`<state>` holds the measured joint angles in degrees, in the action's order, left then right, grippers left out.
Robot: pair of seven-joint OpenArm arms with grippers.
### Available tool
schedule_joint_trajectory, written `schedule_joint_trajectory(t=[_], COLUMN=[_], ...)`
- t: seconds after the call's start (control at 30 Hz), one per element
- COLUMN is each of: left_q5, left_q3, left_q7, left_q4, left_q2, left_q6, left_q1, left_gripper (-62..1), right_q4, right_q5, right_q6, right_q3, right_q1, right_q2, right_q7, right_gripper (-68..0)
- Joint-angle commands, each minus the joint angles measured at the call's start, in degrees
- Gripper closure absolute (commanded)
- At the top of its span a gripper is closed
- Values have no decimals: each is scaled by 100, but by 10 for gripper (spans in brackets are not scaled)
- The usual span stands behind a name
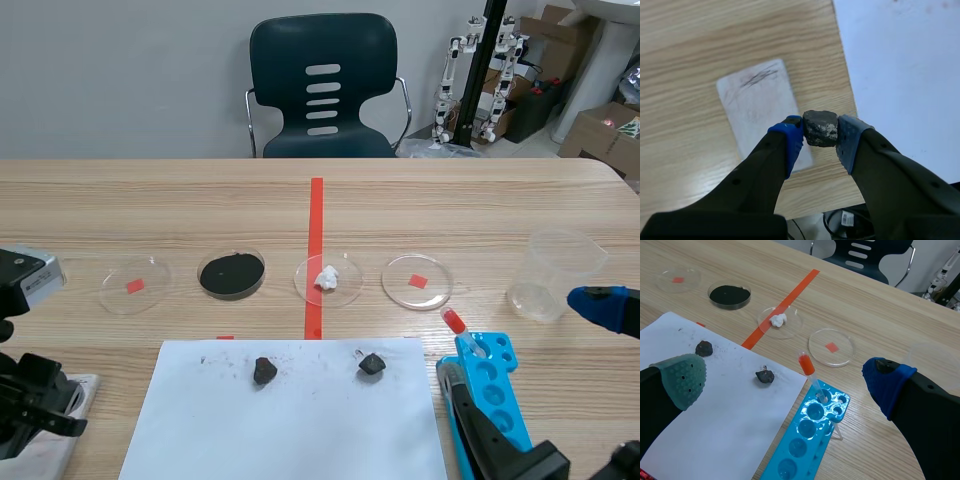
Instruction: Rub the mineral on the streak plate below the first streak
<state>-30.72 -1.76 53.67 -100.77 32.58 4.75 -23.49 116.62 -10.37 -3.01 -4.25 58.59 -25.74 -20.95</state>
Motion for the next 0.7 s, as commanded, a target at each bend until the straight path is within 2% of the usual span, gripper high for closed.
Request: schedule_joint_trajectory(t=[0.0, 0.07, 0.27, 0.33, 0.4, 0.67], left_q5=[-33, -129, -280, -275, -269, -271], left_q3=[-15, -15, -15, -15, -15, -15], left_q7=[-50, 13, 348, 610, 796, 949], left_q4=[-31, -20, -4, 17, 76, 566], left_q2=[-37, -35, -35, -35, -35, -37], left_q6=[162, 358, 540, 826, 970, 970], left_q1=[-17, -15, -7, 44, 120, 444], left_gripper=[-66, -66, -66, -65, -65, -66], right_q4=[31, 31, 31, 31, 31, 31], right_q5=[-37, -37, -37, -37, -37, -37], right_q6=[0, 0, 0, 0, 0, 0], right_q3=[9, 9, 9, 9, 9, 9], right_q1=[-50, -50, -50, -50, -50, -50], right_q2=[-44, -44, -44, -44, -44, -44], right_q7=[-81, -83, -83, -83, -83, -81], right_gripper=[-679, -679, -679, -679, -679, -679])
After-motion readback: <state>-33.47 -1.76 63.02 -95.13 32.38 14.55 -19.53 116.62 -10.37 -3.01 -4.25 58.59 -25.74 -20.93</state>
